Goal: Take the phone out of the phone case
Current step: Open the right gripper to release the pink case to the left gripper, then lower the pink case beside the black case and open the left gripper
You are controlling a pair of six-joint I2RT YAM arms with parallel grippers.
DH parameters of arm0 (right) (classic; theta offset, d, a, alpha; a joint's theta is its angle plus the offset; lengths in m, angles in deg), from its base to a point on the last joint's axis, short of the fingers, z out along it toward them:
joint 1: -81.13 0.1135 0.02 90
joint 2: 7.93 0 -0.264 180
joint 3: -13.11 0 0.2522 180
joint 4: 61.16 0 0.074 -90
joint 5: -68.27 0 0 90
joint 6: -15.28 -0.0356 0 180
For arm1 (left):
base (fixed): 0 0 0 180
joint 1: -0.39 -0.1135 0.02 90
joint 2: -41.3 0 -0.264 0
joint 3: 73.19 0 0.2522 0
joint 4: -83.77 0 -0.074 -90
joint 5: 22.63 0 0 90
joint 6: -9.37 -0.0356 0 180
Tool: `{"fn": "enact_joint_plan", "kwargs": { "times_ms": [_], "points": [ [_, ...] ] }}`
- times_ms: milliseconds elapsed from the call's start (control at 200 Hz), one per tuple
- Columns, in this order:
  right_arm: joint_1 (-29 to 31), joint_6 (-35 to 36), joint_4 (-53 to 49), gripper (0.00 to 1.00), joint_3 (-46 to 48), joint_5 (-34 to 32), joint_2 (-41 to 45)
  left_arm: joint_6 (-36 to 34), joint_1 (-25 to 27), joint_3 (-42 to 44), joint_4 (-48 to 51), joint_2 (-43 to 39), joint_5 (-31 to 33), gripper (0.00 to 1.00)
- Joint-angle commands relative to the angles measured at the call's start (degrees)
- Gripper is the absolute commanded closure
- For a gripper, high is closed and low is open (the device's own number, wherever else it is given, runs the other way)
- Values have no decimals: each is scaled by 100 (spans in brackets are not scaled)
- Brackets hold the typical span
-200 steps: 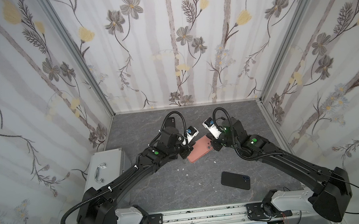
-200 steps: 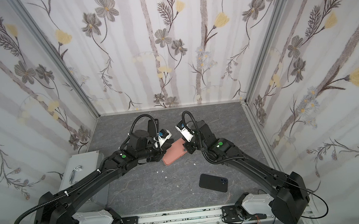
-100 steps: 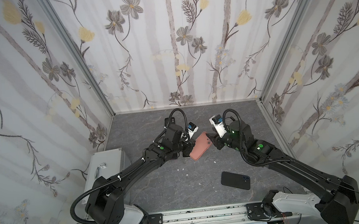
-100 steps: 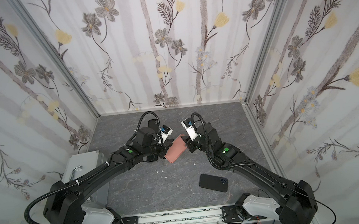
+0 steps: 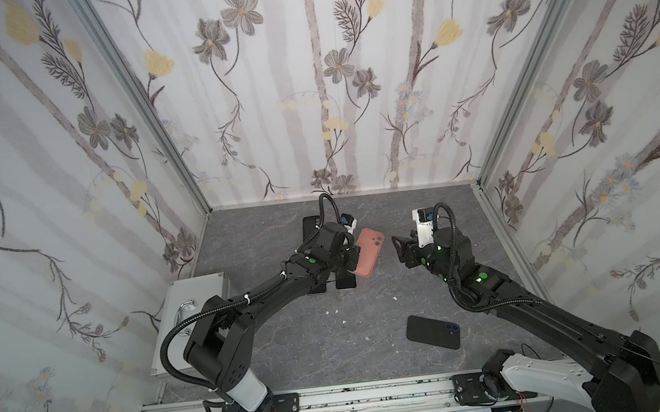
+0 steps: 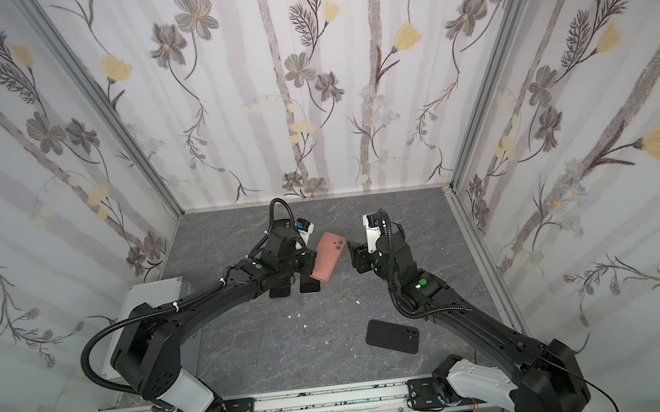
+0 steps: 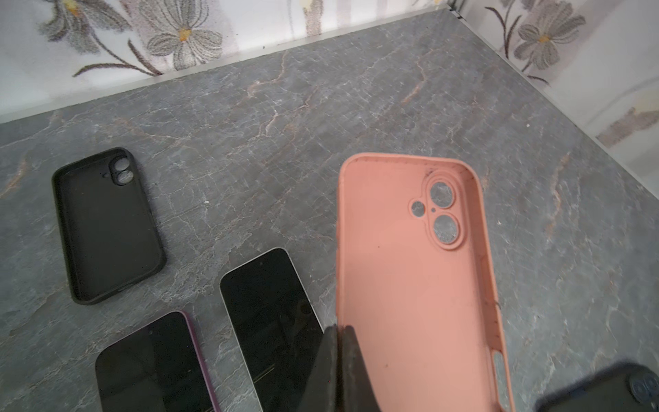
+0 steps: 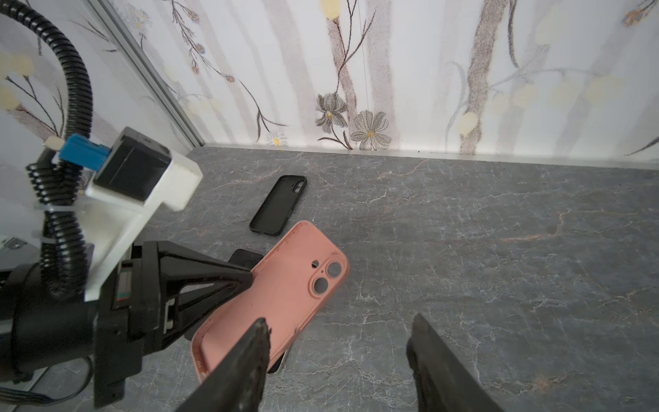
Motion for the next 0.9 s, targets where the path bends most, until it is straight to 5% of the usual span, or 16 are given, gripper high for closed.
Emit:
{"fn": "enact_joint_plan", "kwargs": {
  "times_ms": [0,295,894],
  "points": [
    [15,-620,442,31,123,-66,-134,573,-80,-318,-247,315,460,100],
    [393,-1031,1352,14,463,-286,-632,1283,-335,-1144,-346,1155,587,100],
    [534,-1036,962,14,-22,-714,-926,1968,-1055,-2459,-364,2718,872,100]
  ]
}}
